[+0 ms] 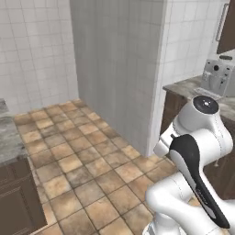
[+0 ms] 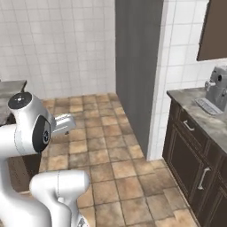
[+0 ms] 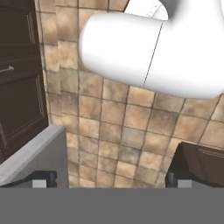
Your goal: Pick the candle and jar from the dining table and place them in the open cabinet. Close the cabinet after placing the objects.
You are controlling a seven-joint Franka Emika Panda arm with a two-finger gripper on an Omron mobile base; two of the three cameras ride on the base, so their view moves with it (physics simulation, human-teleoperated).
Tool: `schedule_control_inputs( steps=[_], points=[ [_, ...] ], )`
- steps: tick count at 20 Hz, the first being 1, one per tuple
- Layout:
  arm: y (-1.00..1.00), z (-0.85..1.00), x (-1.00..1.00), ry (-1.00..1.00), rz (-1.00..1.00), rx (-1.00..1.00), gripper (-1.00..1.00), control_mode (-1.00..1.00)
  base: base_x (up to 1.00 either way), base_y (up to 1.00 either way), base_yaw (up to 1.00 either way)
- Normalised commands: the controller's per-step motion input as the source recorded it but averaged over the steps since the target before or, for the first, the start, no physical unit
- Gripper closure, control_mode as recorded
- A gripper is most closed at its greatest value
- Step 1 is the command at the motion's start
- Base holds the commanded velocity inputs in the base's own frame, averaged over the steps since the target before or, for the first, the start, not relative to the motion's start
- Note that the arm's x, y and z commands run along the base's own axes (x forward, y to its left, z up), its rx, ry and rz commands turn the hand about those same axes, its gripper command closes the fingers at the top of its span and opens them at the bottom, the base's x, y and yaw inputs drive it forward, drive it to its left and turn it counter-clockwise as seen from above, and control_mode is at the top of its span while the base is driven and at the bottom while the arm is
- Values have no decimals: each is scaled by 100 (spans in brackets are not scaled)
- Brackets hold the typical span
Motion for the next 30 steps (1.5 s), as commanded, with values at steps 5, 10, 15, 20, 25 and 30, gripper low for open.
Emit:
schedule_control_inputs(
  steps=[5,10,15,20,25,30],
  points=[
    [0,0,0,0,0,0,-100,100,-6,16,22],
    [0,0,0,0,0,0,-100,100,16,62,0],
    [0,0,0,0,0,0,-100,100,30,63,0],
    [0,0,0,0,0,0,-100,100,25,60,0],
    [0,0,0,0,0,0,-100,100,9,79,0],
    [0,0,0,0,0,0,-100,100,0,95,0]
  ],
)
